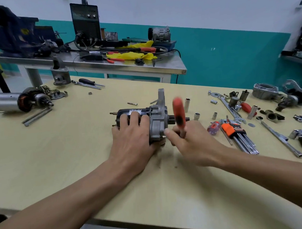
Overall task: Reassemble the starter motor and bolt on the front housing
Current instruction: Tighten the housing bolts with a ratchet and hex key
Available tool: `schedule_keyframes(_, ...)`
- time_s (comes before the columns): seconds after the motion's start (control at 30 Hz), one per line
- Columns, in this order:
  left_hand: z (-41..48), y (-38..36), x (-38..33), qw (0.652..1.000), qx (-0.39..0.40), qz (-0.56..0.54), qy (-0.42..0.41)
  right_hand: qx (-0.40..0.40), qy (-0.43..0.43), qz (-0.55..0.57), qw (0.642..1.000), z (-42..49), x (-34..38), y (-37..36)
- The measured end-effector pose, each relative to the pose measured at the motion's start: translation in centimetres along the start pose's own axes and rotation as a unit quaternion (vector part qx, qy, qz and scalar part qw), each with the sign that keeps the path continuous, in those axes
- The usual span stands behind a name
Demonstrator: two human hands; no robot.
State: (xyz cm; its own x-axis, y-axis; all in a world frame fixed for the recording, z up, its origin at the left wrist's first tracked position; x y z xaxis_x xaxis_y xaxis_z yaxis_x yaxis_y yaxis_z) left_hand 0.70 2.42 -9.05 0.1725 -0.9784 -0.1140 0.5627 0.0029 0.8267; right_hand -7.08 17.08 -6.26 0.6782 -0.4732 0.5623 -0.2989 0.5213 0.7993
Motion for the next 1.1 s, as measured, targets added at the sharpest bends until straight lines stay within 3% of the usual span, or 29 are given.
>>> schedule_keyframes(0.07,0.0,0.0,0.1,1.0,0.003,-0.004,-0.001,-0.038,0.216,-0.193,0.956,0.2,-0.7,0.5)
schedule_keyframes(0.1,0.0,0.0,0.1,1.0,0.005,-0.009,-0.003,-0.034,0.262,-0.249,0.932,0.6,-1.0,1.0)
schedule_keyframes(0.13,-0.1,0.0,0.1,1.0,0.005,-0.013,-0.004,-0.024,0.275,-0.274,0.921,1.0,-1.2,1.3)
schedule_keyframes(0.2,-0.1,0.0,0.1,1.0,0.004,-0.007,-0.004,0.011,0.239,-0.253,0.937,1.2,-1.2,1.3)
schedule_keyframes(0.27,-0.1,0.1,0.0,1.0,0.003,-0.003,-0.004,0.05,0.138,-0.108,0.983,1.0,-0.8,0.8)
schedule_keyframes(0.3,0.0,0.1,0.0,1.0,0.003,-0.004,-0.003,0.084,0.038,0.007,0.996,1.1,-0.9,0.7)
schedule_keyframes(0.33,0.0,0.1,-0.1,1.0,0.004,-0.003,-0.002,0.123,-0.1,0.138,0.978,1.3,-1.0,0.7)
schedule_keyframes(0.37,0.0,0.2,0.0,1.0,0.005,-0.002,-0.002,0.164,-0.231,0.246,0.927,1.3,-1.0,0.5)
schedule_keyframes(0.4,-0.1,0.2,0.0,1.0,0.006,0.0,-0.002,0.181,-0.312,0.307,0.881,1.1,-1.0,0.4)
schedule_keyframes(0.43,-0.1,0.2,0.0,1.0,0.006,0.001,-0.003,0.189,-0.337,0.325,0.863,0.9,-0.9,0.3)
schedule_keyframes(0.47,-0.1,0.2,0.0,1.0,0.007,0.002,-0.003,0.19,-0.308,0.3,0.883,0.9,-0.8,0.4)
schedule_keyframes(0.5,-0.1,0.2,0.0,1.0,0.008,0.0,-0.002,0.169,-0.222,0.222,0.934,0.9,-0.8,0.5)
schedule_keyframes(0.53,-0.1,0.2,0.0,1.0,0.011,-0.004,-0.001,0.128,-0.09,0.098,0.983,0.9,-0.6,0.7)
schedule_keyframes(0.57,0.0,0.2,0.0,1.0,0.013,-0.006,0.0,0.077,0.057,-0.052,0.994,1.0,-0.6,1.1)
schedule_keyframes(0.63,0.0,0.2,0.0,1.0,0.017,-0.006,-0.001,0.006,0.256,-0.255,0.933,1.3,-0.6,1.6)
schedule_keyframes(0.7,0.0,0.3,0.0,1.0,0.012,-0.005,-0.004,-0.009,0.288,-0.283,0.915,1.8,-0.9,1.9)
schedule_keyframes(0.77,-0.1,0.3,0.0,1.0,0.007,-0.004,-0.004,-0.01,0.218,-0.194,0.956,1.6,-0.8,1.3)
schedule_keyframes(0.83,0.0,0.2,-0.1,1.0,0.0,-0.002,-0.003,0.017,0.038,0.001,0.999,1.1,-0.5,0.4)
schedule_keyframes(0.87,0.0,0.1,-0.1,1.0,-0.005,0.0,-0.004,0.047,-0.103,0.118,0.987,1.1,-0.4,0.2)
schedule_keyframes(0.9,0.1,0.1,-0.1,1.0,-0.01,0.002,-0.004,0.09,-0.247,0.215,0.941,1.1,-0.4,0.0)
schedule_keyframes(0.97,0.0,0.0,-0.1,1.0,-0.01,0.006,-0.006,0.134,-0.374,0.292,0.87,0.8,-0.3,-0.2)
schedule_keyframes(1.0,0.0,0.0,-0.1,1.0,-0.011,0.009,-0.006,0.14,-0.382,0.292,0.866,0.9,-0.3,-0.1)
schedule_keyframes(1.03,0.0,0.0,0.0,1.0,-0.011,0.01,-0.005,0.131,-0.352,0.267,0.888,0.9,-0.2,0.0)
schedule_keyframes(1.1,0.0,0.1,-0.1,1.0,-0.007,0.005,-0.003,0.059,-0.13,0.115,0.983,0.8,-0.1,0.3)
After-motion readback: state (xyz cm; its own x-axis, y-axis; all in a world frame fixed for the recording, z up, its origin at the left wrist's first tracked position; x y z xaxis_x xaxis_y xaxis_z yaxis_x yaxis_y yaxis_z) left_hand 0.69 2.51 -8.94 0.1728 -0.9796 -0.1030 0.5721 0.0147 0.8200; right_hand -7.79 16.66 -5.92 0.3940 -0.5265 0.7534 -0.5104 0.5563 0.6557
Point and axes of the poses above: each hand's wrist, its own z-axis towards the middle knuckle, its own y-axis out of the back of the hand, x = y × z, the point moved 2 cm from there along z, towards the middle knuckle, and after that the axes turned 6 degrees about -y, right-handed, at the moved point
